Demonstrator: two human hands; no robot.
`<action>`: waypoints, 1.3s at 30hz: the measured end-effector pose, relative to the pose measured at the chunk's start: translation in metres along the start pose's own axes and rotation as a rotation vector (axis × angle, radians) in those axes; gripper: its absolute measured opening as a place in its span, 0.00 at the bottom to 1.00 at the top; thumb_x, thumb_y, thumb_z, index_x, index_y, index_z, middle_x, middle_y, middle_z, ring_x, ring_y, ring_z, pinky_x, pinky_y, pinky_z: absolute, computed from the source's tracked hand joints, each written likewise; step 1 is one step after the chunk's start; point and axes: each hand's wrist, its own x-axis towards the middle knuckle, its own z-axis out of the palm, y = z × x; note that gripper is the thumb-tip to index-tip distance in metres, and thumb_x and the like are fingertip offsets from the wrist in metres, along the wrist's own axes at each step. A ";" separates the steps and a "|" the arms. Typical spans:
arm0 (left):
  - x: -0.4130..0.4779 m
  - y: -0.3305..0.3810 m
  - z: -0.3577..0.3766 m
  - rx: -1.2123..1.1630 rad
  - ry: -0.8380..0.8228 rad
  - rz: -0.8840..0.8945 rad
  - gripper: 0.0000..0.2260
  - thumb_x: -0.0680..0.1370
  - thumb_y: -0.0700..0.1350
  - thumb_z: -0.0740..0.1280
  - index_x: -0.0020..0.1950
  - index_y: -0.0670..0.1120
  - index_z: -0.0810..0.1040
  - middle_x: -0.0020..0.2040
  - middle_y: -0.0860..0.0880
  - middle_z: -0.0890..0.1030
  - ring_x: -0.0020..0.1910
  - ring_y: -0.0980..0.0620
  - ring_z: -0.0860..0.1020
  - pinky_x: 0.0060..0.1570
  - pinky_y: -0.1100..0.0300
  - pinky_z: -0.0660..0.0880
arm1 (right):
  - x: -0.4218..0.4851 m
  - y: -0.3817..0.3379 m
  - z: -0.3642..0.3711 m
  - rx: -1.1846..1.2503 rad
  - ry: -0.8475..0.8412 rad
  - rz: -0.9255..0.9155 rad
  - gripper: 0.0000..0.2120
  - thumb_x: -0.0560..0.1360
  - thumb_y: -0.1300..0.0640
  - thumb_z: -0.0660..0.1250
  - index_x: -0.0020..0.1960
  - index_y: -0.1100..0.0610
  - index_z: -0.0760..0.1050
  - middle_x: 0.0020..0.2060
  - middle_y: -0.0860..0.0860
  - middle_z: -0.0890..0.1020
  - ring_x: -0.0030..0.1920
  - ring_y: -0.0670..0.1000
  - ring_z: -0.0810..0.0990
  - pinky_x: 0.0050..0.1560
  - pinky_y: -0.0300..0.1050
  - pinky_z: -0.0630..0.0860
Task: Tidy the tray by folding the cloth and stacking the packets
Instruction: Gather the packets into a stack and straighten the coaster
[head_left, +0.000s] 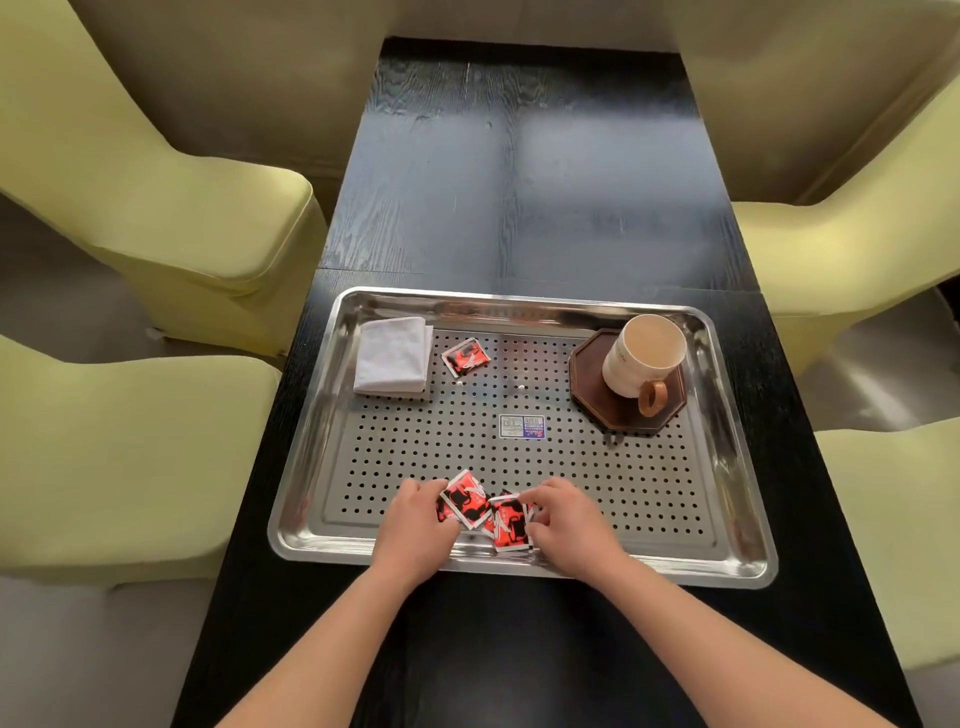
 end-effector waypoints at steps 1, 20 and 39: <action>0.000 0.000 0.001 -0.004 0.006 0.001 0.19 0.76 0.44 0.65 0.67 0.50 0.74 0.52 0.50 0.71 0.49 0.52 0.74 0.49 0.58 0.72 | 0.004 -0.003 -0.002 -0.011 -0.005 0.002 0.17 0.78 0.61 0.67 0.66 0.53 0.78 0.56 0.47 0.77 0.53 0.47 0.78 0.58 0.41 0.75; 0.010 -0.007 0.004 -0.118 -0.051 -0.082 0.25 0.75 0.45 0.66 0.73 0.52 0.69 0.56 0.52 0.69 0.53 0.54 0.73 0.56 0.55 0.75 | 0.172 -0.096 -0.047 -0.364 -0.080 -0.124 0.27 0.80 0.61 0.57 0.78 0.50 0.59 0.79 0.46 0.58 0.71 0.61 0.62 0.66 0.61 0.71; 0.011 -0.006 0.004 -0.109 -0.049 -0.079 0.24 0.75 0.44 0.65 0.72 0.52 0.70 0.54 0.52 0.69 0.48 0.56 0.73 0.48 0.60 0.71 | 0.085 -0.041 -0.031 -0.573 -0.034 -0.212 0.26 0.79 0.61 0.57 0.76 0.51 0.63 0.78 0.49 0.60 0.69 0.58 0.65 0.64 0.55 0.74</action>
